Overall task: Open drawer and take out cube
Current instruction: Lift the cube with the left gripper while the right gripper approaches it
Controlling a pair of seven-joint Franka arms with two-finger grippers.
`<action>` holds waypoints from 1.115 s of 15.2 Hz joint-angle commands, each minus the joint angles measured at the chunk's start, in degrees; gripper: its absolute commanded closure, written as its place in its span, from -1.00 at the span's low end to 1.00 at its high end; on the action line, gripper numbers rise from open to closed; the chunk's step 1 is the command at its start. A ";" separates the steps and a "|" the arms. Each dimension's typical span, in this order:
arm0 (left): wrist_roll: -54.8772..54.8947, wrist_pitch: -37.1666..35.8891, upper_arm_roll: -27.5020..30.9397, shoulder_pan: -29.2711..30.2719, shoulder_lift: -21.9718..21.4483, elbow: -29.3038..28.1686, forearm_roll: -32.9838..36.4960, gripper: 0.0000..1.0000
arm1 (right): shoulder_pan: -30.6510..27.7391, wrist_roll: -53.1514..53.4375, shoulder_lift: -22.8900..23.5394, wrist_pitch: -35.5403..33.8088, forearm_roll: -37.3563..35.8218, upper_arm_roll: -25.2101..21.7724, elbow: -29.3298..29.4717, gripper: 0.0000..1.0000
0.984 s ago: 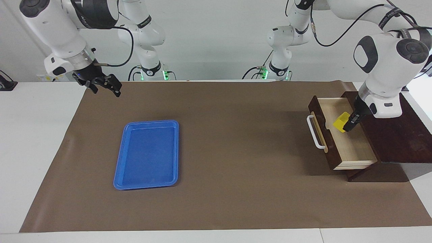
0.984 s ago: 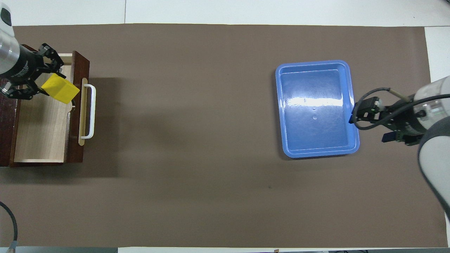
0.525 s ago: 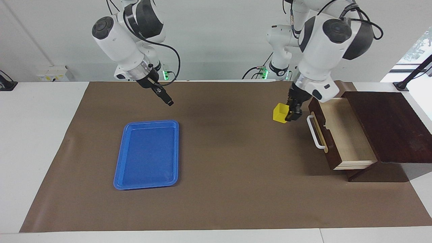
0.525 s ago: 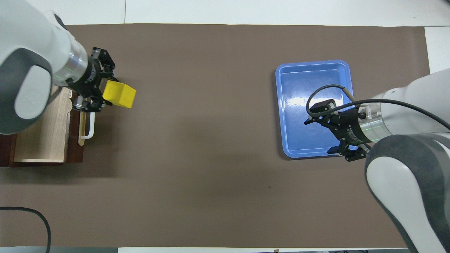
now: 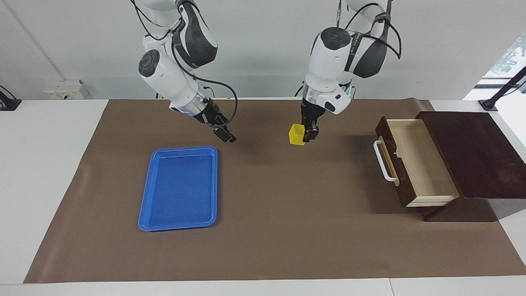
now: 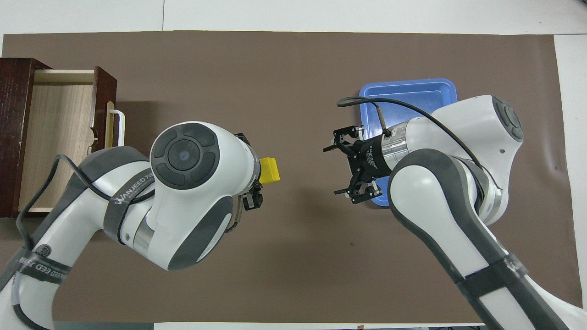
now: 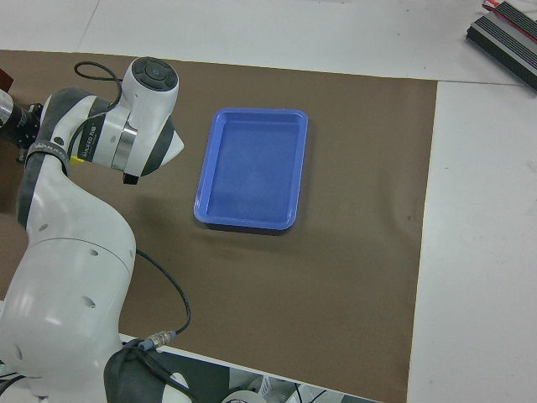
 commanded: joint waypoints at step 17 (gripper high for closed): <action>-8.58 7.70 0.98 -6.22 3.22 0.01 3.04 1.00 | 3.71 -7.32 4.56 1.28 6.77 -0.35 1.31 -1.00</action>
